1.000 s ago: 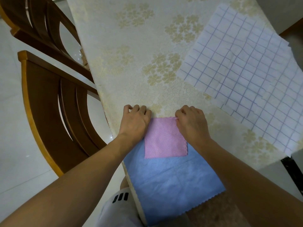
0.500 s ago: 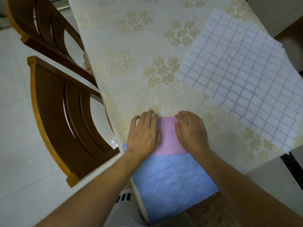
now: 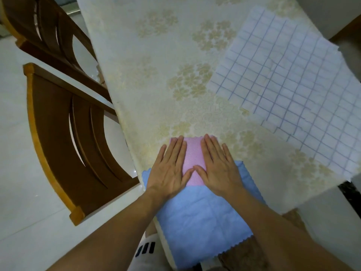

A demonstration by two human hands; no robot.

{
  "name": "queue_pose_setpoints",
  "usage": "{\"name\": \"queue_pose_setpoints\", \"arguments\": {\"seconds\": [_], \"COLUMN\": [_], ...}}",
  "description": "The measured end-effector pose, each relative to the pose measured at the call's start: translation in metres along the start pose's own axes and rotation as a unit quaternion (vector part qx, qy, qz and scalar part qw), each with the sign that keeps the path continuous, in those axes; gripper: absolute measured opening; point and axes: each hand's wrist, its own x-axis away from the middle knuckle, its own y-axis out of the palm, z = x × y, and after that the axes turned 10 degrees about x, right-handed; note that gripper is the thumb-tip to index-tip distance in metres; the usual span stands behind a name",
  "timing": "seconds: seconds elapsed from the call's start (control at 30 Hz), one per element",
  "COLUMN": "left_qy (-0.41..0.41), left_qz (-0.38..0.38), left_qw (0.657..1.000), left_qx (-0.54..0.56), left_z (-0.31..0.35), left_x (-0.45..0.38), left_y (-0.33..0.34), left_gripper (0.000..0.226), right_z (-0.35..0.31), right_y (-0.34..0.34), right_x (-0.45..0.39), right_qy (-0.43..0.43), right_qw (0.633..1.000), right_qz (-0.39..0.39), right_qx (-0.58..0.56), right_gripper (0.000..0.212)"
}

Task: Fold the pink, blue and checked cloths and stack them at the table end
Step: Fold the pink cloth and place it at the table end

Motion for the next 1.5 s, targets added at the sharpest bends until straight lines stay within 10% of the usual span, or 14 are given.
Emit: {"name": "queue_pose_setpoints", "arguments": {"seconds": [0.5,0.83,1.2,1.5], "left_qy": [-0.285,-0.373,-0.338,-0.347], "left_qz": [0.073,0.045,0.061,0.044], "left_qw": [0.939,0.901,0.906,0.856], "left_qx": [0.176,0.216,0.249,0.382], "left_z": [0.029,0.026,0.032,0.033], "left_x": [0.015,-0.004,-0.003,-0.008], "left_y": [-0.058,-0.055,-0.056,-0.067], "left_gripper": [0.031,0.034,0.014,0.021], "right_z": [0.008,-0.007,-0.013,-0.01], "right_y": [-0.056,-0.059,-0.069,-0.1], "right_x": [0.012,-0.011,-0.017,-0.017], "right_qy": [0.269,0.351,0.38,0.461], "right_qw": [0.959,0.919,0.893,0.757], "right_qz": [-0.012,-0.146,-0.163,-0.109], "right_qx": [-0.089,-0.1,-0.176,-0.45], "right_gripper": [0.015,0.045,0.031,0.034]}}
